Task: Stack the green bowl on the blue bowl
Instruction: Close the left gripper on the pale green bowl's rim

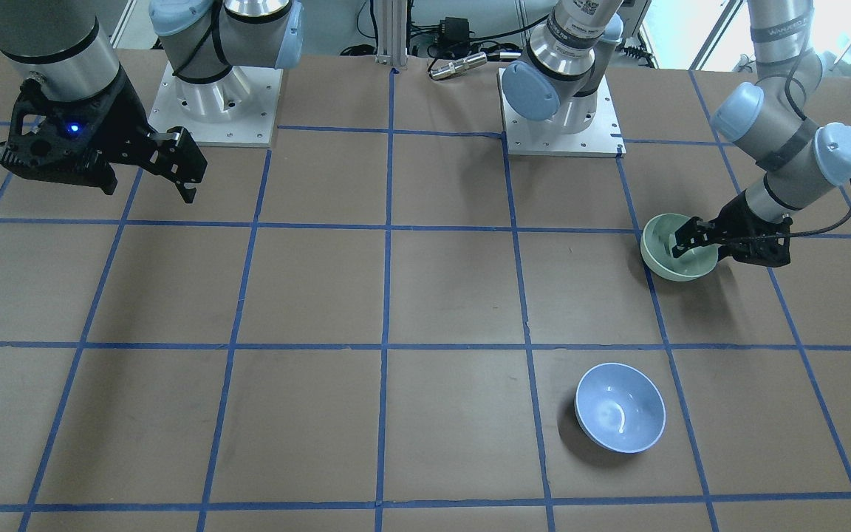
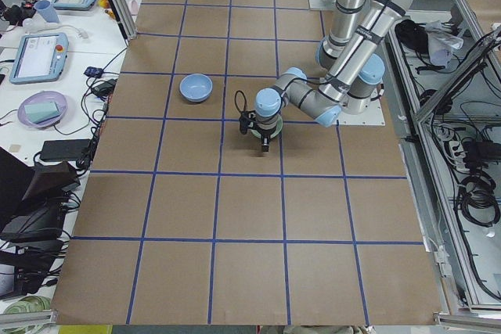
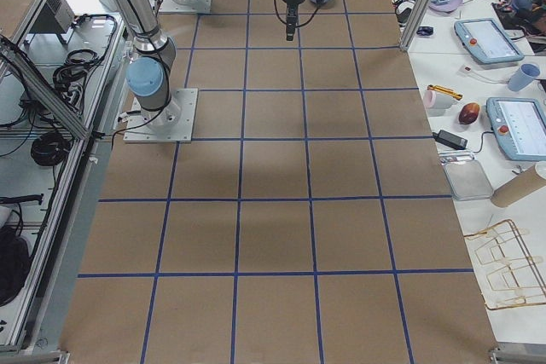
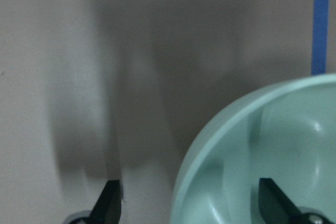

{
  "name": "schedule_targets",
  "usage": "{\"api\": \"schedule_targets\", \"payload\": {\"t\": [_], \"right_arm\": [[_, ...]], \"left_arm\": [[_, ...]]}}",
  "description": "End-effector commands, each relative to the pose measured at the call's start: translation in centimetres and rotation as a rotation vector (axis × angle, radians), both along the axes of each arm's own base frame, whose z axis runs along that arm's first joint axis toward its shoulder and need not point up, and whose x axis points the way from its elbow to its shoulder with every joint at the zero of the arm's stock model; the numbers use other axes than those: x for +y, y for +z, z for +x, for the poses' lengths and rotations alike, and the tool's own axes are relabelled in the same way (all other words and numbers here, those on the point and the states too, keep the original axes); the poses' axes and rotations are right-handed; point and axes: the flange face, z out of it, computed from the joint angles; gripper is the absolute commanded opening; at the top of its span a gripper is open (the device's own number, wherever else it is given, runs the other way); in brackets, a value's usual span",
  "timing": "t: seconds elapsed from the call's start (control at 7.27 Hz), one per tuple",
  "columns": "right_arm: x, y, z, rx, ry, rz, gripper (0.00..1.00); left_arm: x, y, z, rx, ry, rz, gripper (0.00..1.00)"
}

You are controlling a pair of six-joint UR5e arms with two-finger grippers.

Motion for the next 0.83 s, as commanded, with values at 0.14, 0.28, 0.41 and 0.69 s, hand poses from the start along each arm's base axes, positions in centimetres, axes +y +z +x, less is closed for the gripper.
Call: {"api": "schedule_targets", "payload": {"t": [0.14, 0.28, 0.41, 0.69], "right_arm": [[0.00, 0.00, 0.00, 0.000, 0.000, 0.000, 1.00], [0.00, 0.00, 0.01, -0.002, 0.000, 0.000, 1.00], [0.00, 0.00, 0.00, 0.000, 0.000, 0.000, 1.00], [0.00, 0.00, 0.00, 0.000, 0.000, 0.000, 1.00]], "left_arm": [[0.06, -0.05, -0.09, 0.008, -0.004, 0.004, 0.28], [0.07, -0.06, -0.11, 0.009, -0.004, 0.005, 0.25], [0.12, -0.01, -0.06, 0.009, -0.007, 0.005, 0.15], [0.29, 0.03, 0.39, 0.022, -0.015, -0.009, 0.05]]}}
